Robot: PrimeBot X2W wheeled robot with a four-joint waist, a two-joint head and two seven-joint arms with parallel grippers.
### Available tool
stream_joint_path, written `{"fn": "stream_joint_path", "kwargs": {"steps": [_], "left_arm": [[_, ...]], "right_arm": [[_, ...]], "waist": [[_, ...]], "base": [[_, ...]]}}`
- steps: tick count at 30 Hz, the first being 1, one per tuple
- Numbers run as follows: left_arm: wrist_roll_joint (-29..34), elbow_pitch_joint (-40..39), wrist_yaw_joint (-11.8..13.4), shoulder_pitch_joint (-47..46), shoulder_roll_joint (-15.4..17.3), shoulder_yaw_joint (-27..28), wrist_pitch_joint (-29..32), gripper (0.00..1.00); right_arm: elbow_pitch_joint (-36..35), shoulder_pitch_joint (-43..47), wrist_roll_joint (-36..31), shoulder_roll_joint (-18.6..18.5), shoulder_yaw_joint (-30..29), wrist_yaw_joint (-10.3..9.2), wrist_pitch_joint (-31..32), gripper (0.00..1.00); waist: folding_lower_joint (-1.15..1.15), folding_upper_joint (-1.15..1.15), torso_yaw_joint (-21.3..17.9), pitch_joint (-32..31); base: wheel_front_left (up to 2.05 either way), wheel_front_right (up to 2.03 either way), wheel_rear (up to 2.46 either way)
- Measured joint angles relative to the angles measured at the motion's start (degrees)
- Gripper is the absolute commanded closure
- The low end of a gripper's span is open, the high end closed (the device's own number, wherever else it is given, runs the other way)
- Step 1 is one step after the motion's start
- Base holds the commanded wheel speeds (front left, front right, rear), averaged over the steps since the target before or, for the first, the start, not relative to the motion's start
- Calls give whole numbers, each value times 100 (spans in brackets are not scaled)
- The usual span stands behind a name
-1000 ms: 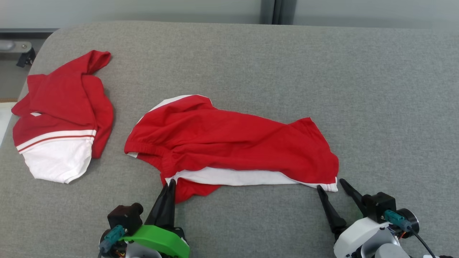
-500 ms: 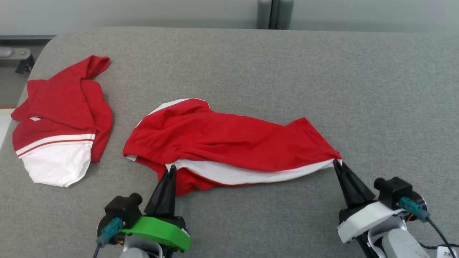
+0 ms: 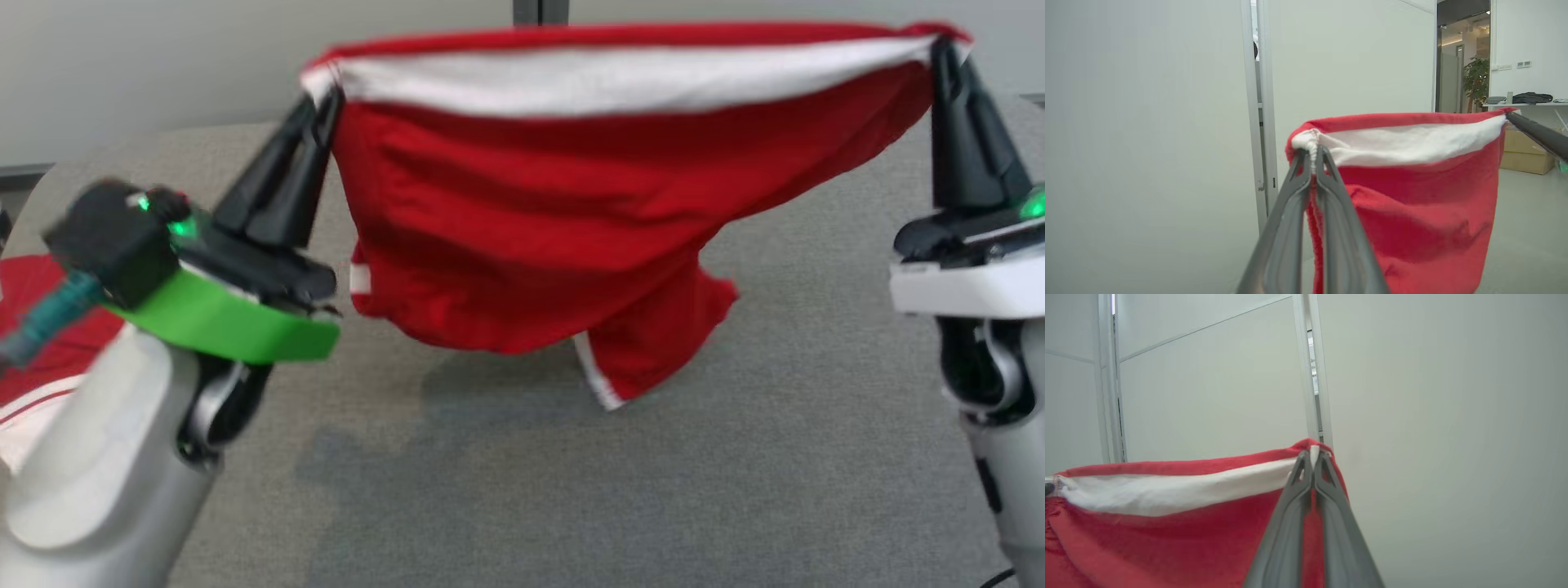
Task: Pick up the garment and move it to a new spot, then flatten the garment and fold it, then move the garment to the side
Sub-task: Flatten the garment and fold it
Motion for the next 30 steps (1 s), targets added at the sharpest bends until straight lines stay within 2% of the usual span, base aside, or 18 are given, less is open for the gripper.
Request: {"fn": "stream_joint_path", "kwargs": {"steps": [5, 11, 14, 21, 26, 30], "left_arm": [[-894, -58, -1, -1067, 283, -62, 710, 100], [-1448, 652, -1, -1835, 175, -121, 1031, 100], [-1521, 1111, -1, -2268, 97, -140, 943, 100], [-1303, 1935, -14, -3411, 8, -266, 18, 100], [-1486, 2265, -14, -3212, -30, -318, -204, 100], [-1685, 2479, -14, -2141, -26, -280, -231, 100]], "right_arm": [[-73, -919, 175, -298, -35, 0, 547, 100], [594, -2029, -36, -370, 56, 0, 909, 100], [1094, -2681, -293, -319, 140, 0, 786, 100], [2182, -4082, -984, -49, -78, 2, 113, 100], [2410, -3956, -1048, 111, 49, 2, 26, 100], [2482, -2905, -887, 132, 296, 4, 19, 100]], "waist": [[0, 0, -263, 38], [0, 0, -455, 437], [0, 0, -521, 735], [1, 0, -676, 1413], [1, 0, -794, 1573], [1, 0, -838, 1436]], "base": [[0, 0, 0], [0, 0, 0], [0, 0, 0], [0, 0, 0], [0, 0, 0], [0, 0, 0]]}}
